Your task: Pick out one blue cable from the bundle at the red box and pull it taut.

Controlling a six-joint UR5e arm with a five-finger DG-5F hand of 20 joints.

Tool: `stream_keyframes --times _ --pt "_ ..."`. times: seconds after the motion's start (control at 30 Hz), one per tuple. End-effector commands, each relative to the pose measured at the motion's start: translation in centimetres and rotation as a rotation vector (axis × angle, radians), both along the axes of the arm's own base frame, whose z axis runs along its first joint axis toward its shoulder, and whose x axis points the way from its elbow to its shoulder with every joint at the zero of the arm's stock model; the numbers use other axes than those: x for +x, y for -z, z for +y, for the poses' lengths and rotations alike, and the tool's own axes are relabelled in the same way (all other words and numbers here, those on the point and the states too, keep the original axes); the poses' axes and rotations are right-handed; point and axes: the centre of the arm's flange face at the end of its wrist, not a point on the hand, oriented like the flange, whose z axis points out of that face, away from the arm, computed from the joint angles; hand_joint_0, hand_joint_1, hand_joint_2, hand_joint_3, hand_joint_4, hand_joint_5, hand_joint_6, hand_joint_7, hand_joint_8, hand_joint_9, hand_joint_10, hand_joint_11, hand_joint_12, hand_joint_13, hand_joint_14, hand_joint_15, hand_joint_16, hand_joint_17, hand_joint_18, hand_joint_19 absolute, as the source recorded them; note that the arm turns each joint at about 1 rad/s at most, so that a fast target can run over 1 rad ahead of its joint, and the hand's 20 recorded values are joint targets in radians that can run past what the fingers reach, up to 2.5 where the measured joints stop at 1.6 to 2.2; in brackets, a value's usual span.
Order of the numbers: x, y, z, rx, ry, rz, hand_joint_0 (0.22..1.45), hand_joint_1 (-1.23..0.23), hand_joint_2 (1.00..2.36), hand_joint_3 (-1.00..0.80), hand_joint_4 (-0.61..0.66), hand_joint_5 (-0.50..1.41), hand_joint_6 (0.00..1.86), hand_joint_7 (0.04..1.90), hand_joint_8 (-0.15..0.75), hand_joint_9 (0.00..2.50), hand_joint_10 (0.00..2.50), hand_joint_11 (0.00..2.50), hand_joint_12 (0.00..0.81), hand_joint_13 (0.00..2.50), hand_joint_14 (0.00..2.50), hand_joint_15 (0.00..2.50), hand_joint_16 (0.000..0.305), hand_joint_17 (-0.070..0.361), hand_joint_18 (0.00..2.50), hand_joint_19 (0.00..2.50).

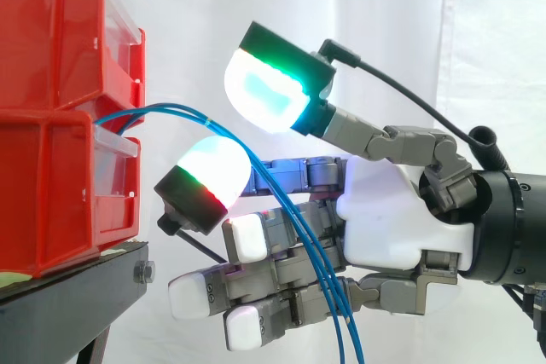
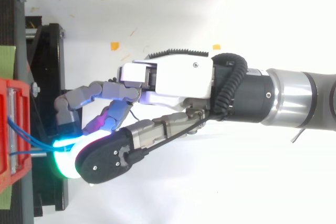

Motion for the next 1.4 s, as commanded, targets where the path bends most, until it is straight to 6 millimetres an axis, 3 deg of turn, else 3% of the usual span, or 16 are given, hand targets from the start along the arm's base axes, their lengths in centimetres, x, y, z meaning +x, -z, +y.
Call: stream_keyframes --times 0.0,0.17,0.5,0.57,0.7,0.9,1.03,1.37 --pt "0.0 0.0 -0.3 -0.001 0.003 0.001 0.6 -0.48 1.01 -0.32 0.06 -0.01 0.52 1.39 0.288 1.15 0.02 0.47 0.326 0.79 0.01 0.29 0.048 0.108 0.71 0.52" --pt "0.0 -0.1 -0.7 0.0 0.008 -0.002 0.62 -0.58 1.0 -0.25 0.1 -0.02 0.57 1.3 0.335 1.19 0.02 0.47 0.371 0.83 0.01 0.26 0.057 0.129 0.79 0.46" --pt "0.0 -0.1 -1.5 -0.016 0.016 -0.001 0.58 -0.66 1.01 -0.25 0.12 -0.04 0.68 1.07 0.337 1.18 0.02 0.52 0.382 0.82 0.01 0.25 0.06 0.134 0.8 0.45" --pt "0.0 -0.3 -1.6 -0.017 0.01 -0.003 0.54 -0.59 1.01 -0.36 0.08 -0.05 0.68 1.1 0.299 1.14 0.02 0.56 0.335 0.76 0.01 0.28 0.048 0.109 0.7 0.51" --pt "0.2 -0.8 -1.6 -0.019 0.005 0.011 0.55 -0.48 1.01 -0.43 0.07 -0.05 0.69 1.09 0.293 1.14 0.02 0.56 0.331 0.76 0.01 0.29 0.048 0.107 0.69 0.52" --pt "0.2 -0.9 -1.7 -0.022 0.007 0.023 0.6 -0.48 1.01 -0.33 0.07 -0.05 0.73 1.03 0.291 1.17 0.02 0.56 0.321 0.77 0.01 0.29 0.046 0.104 0.7 0.52" --pt "0.1 -0.8 -1.9 -0.023 0.008 0.026 0.6 -0.57 1.01 -0.23 0.11 -0.04 0.73 1.0 0.335 1.21 0.02 0.54 0.369 0.82 0.01 0.26 0.057 0.128 0.79 0.47" --pt "0.2 -1.3 -2.0 -0.023 -0.016 0.03 0.6 -0.62 1.0 -0.17 0.11 -0.05 0.8 0.92 0.348 1.23 0.02 0.56 0.385 0.83 0.01 0.25 0.059 0.133 0.82 0.44"
